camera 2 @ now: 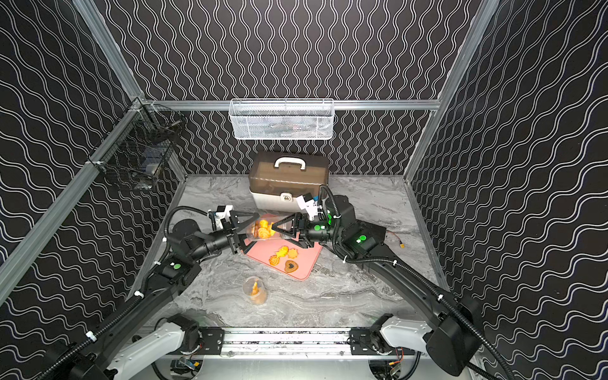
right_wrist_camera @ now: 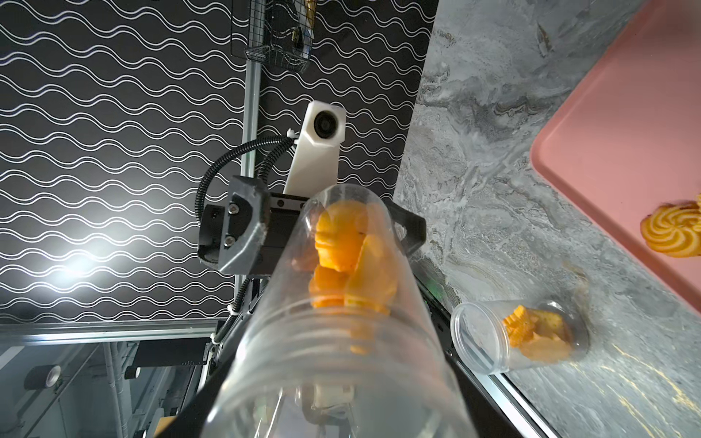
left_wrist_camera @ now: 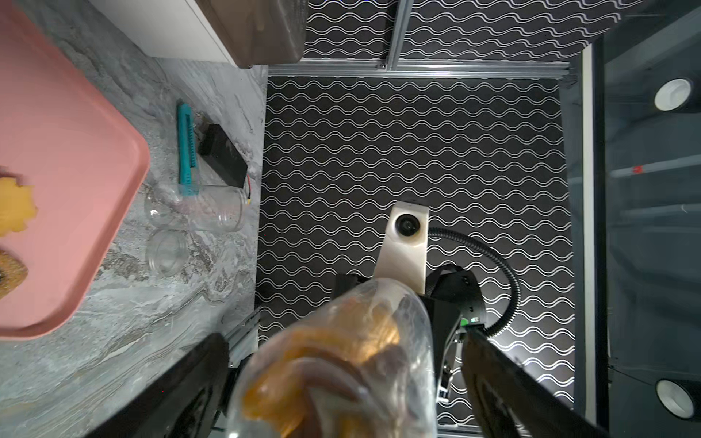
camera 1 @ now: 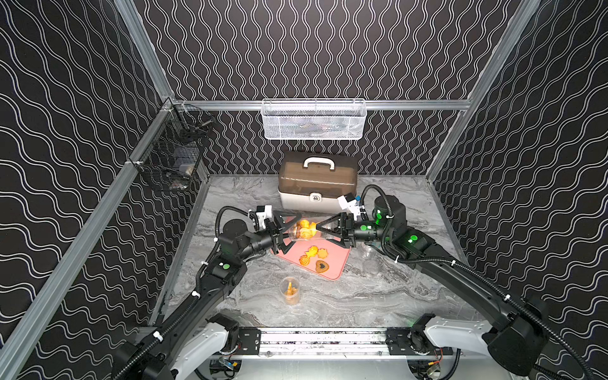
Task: Pour the cookies out of the jar
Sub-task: Pick up the jar from the center of the board.
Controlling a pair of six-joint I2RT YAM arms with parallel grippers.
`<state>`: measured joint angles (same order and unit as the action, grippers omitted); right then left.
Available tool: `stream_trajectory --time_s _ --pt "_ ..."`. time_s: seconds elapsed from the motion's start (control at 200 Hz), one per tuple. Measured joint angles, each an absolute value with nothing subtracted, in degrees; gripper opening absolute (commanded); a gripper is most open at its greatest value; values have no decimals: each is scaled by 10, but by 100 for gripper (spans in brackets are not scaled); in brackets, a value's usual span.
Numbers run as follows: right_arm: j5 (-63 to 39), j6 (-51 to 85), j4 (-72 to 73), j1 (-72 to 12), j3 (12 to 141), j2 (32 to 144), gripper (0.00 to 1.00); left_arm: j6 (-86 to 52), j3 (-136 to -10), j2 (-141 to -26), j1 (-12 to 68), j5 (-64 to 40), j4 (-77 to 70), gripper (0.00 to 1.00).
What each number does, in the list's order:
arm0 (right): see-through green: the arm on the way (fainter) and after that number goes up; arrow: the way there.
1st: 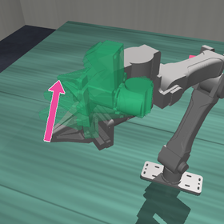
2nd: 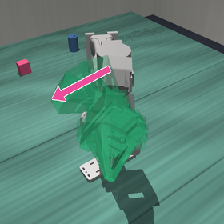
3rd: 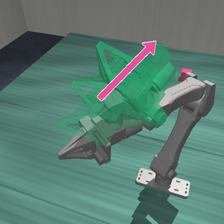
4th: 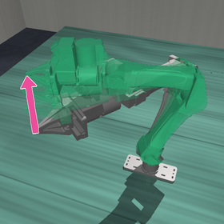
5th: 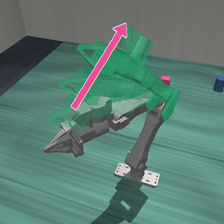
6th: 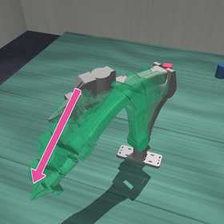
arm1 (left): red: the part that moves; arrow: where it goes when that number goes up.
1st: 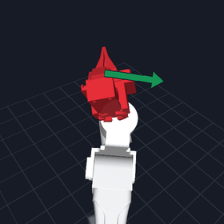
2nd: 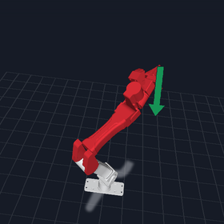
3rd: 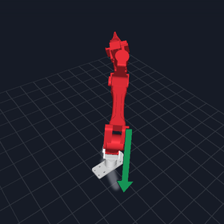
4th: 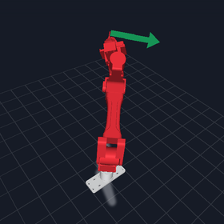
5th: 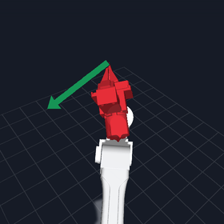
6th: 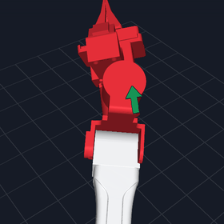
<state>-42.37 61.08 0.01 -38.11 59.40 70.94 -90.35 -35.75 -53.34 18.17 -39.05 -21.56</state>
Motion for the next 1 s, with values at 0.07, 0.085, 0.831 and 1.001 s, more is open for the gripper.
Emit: stream_trajectory --time_s 0.07,0.085,0.831,1.001 --pt "-426 616 9 -382 592 715 68 -916 -354 -535 182 -390 -234 99" --pt "-426 618 11 -383 592 716 67 -917 -353 -535 182 -390 -239 99" --pt "-434 625 59 -390 585 734 68 -953 -345 -544 182 -390 -276 86" --pt "-434 625 64 -390 584 733 68 -957 -345 -544 182 -390 -276 79"
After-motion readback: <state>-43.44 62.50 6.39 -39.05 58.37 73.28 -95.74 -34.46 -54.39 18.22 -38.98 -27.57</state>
